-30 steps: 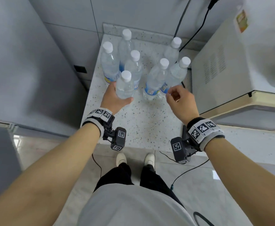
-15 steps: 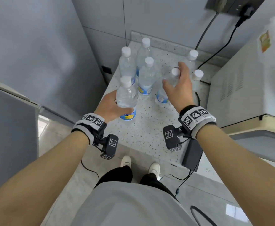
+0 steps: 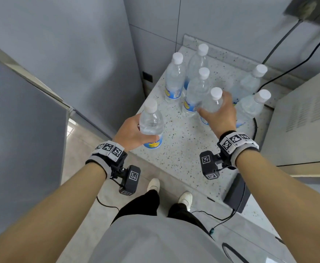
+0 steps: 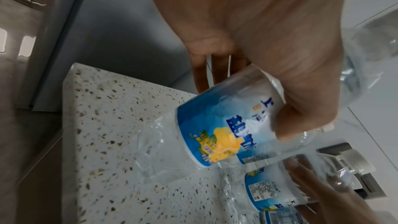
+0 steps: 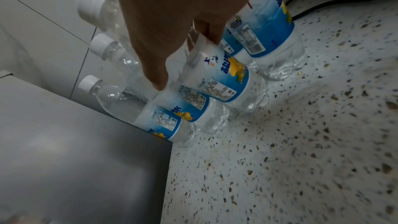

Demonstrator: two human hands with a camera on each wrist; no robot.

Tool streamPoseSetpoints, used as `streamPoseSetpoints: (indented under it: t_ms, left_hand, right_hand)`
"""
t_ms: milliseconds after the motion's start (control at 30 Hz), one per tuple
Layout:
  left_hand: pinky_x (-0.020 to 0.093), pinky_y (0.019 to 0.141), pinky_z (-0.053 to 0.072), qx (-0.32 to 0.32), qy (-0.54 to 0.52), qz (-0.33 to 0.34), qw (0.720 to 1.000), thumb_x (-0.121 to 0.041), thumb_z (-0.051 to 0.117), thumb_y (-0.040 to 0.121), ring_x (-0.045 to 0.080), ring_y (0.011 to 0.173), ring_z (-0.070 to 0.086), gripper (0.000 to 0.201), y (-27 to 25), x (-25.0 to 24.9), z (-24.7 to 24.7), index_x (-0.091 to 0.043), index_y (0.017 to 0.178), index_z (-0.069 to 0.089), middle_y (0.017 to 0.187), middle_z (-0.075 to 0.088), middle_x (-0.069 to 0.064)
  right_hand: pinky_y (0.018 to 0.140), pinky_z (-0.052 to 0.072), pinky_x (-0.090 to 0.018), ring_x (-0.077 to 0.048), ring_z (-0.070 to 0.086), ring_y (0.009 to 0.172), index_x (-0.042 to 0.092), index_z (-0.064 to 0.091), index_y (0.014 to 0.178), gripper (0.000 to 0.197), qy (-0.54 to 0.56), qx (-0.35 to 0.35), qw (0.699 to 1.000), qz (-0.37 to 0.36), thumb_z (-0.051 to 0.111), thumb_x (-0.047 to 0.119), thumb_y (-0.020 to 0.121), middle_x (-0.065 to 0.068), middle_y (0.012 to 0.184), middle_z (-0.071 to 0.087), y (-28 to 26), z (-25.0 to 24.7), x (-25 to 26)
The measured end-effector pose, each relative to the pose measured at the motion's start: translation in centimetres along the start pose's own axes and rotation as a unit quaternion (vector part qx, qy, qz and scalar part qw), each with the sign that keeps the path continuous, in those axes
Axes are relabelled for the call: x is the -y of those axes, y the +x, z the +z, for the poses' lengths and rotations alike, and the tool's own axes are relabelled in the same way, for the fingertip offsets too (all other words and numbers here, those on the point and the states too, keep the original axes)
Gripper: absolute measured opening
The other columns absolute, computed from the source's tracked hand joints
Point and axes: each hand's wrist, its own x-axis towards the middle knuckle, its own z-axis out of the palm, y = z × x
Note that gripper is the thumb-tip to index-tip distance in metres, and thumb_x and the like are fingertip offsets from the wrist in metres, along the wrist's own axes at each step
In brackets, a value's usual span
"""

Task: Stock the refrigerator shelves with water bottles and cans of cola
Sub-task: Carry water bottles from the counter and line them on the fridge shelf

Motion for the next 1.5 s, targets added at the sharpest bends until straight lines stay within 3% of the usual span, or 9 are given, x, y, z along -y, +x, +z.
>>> streamPoseSetpoints:
  t_ms: [233, 400, 500, 667, 833, 967, 1167, 1300, 1500]
  left_hand:
    - [0.034, 0.084, 0.057, 0.003, -0.008, 0.003, 1.0, -0.021, 0.086, 0.067, 0.01, 0.097, 0.069, 0.044, 1.3, 1.7, -1.3, -0.029, 0.105, 0.065, 0.1, 0.072, -0.007]
    - [0.011, 0.068, 0.048, 0.02, 0.008, 0.006, 1.0, -0.018, 0.086, 0.07, -0.005, 0.086, 0.065, 0.038, 2.9, 1.5, -2.3, -0.031, 0.098, 0.064, 0.091, 0.069, -0.014]
    - [0.013, 0.07, 0.048, 0.031, 0.013, 0.015, 0.999, -0.016, 0.087, 0.069, -0.004, 0.089, 0.065, 0.04, 4.0, 1.1, -2.9, -0.028, 0.1, 0.064, 0.094, 0.069, -0.014]
    - [0.005, 0.066, 0.045, 0.041, 0.021, 0.044, 0.998, -0.014, 0.085, 0.072, -0.012, 0.086, 0.062, 0.045, 4.5, -0.5, -3.7, -0.034, 0.102, 0.059, 0.093, 0.065, -0.019]
    - [0.003, 0.062, 0.046, -0.014, -0.023, 0.058, 0.998, -0.002, 0.08, 0.075, -0.017, 0.078, 0.062, 0.048, 2.7, -0.9, -5.2, -0.025, 0.109, 0.056, 0.093, 0.064, -0.017]
    - [0.003, 0.058, 0.045, -0.069, -0.037, 0.049, 0.996, -0.003, 0.078, 0.074, -0.017, 0.074, 0.063, 0.045, 0.1, -0.8, -6.4, -0.025, 0.107, 0.057, 0.089, 0.064, -0.017]
    - [0.03, 0.076, 0.058, -0.176, -0.058, 0.0, 0.983, -0.031, 0.077, 0.06, 0.009, 0.09, 0.071, 0.053, -5.6, -0.3, -7.3, -0.021, 0.111, 0.064, 0.097, 0.072, -0.006]
    - [0.034, 0.084, 0.058, -0.243, -0.029, -0.024, 0.969, -0.044, 0.073, 0.054, 0.012, 0.097, 0.068, 0.064, -10.8, 0.2, -6.2, -0.022, 0.113, 0.061, 0.106, 0.069, -0.002]
    - [0.021, 0.078, 0.055, -0.302, -0.045, -0.072, 0.95, -0.022, 0.079, 0.065, -0.001, 0.092, 0.068, 0.053, -19.4, 0.6, -4.4, -0.024, 0.115, 0.06, 0.1, 0.07, -0.013]
  right_hand:
    - [0.09, 0.037, -0.025, -0.016, 0.051, 0.115, 0.02, 0.043, 0.139, 0.079, -0.071, 0.046, 0.996, 0.038, 0.085, 0.038, 0.073, 0.006, 0.124, 0.056, 0.5, 1.3, -1.7]
    - [0.089, 0.047, -0.031, -0.02, 0.059, 0.111, 0.015, 0.054, 0.129, 0.06, -0.057, 0.024, 0.997, 0.035, 0.08, 0.031, 0.077, 0.002, 0.115, 0.063, 0.1, 2.0, -1.3]
    - [0.092, 0.056, -0.037, -0.015, 0.066, 0.102, 0.017, 0.063, 0.117, 0.05, 0.024, -0.007, 0.999, 0.041, 0.08, 0.033, 0.072, 0.005, 0.109, 0.07, -0.9, 2.2, -0.5]
    - [0.084, 0.053, -0.015, -0.002, 0.066, 0.103, 0.018, 0.06, 0.124, 0.053, 0.092, 0.003, 0.995, 0.032, 0.081, 0.024, 0.075, 0.008, 0.113, 0.07, -2.4, 2.5, 2.0]
    - [0.075, 0.047, -0.004, 0.018, 0.062, 0.089, 0.032, 0.058, 0.109, 0.038, 0.105, 0.036, 0.994, -0.023, 0.08, 0.02, 0.08, 0.017, 0.102, 0.066, -4.1, 3.0, 5.6]
    - [0.075, 0.048, -0.005, 0.015, 0.063, 0.09, 0.017, 0.061, 0.119, 0.043, 0.109, 0.081, 0.989, -0.051, 0.08, 0.026, 0.081, 0.014, 0.104, 0.069, -5.4, 3.7, 7.2]
    - [0.072, 0.045, 0.001, 0.021, 0.061, 0.085, 0.022, 0.057, 0.116, 0.041, 0.09, 0.177, 0.974, -0.113, 0.08, 0.025, 0.082, 0.02, 0.101, 0.065, -7.7, 4.7, 8.4]
    - [0.078, 0.048, -0.005, 0.011, 0.063, 0.094, 0.019, 0.059, 0.119, 0.042, 0.106, 0.241, 0.954, -0.147, 0.079, 0.023, 0.082, 0.015, 0.105, 0.067, -9.7, 5.1, 7.9]
    - [0.085, 0.053, -0.024, -0.002, 0.067, 0.098, 0.022, 0.062, 0.111, 0.037, 0.098, 0.347, 0.915, -0.18, 0.079, 0.028, 0.079, 0.008, 0.104, 0.07, -14.1, 6.7, 7.6]
